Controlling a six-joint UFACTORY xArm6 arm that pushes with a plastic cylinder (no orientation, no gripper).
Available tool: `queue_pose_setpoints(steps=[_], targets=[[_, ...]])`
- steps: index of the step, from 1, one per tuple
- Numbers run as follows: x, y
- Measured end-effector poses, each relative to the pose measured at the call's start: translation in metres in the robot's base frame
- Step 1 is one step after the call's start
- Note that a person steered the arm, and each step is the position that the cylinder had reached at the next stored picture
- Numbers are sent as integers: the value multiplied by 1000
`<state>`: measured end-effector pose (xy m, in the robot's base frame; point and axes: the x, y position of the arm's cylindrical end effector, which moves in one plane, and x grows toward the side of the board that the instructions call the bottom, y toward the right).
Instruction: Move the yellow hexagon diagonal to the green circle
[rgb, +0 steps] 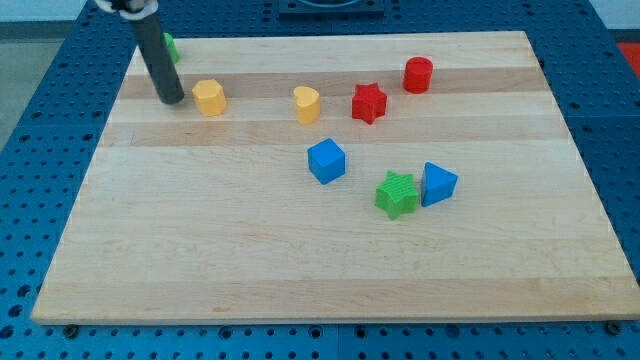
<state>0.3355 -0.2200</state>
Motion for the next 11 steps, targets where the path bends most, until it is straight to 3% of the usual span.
queue_pose_setpoints(steps=[1, 3, 7, 11], targets=[[31, 19], [33, 78], [-16, 27], [-49, 18]])
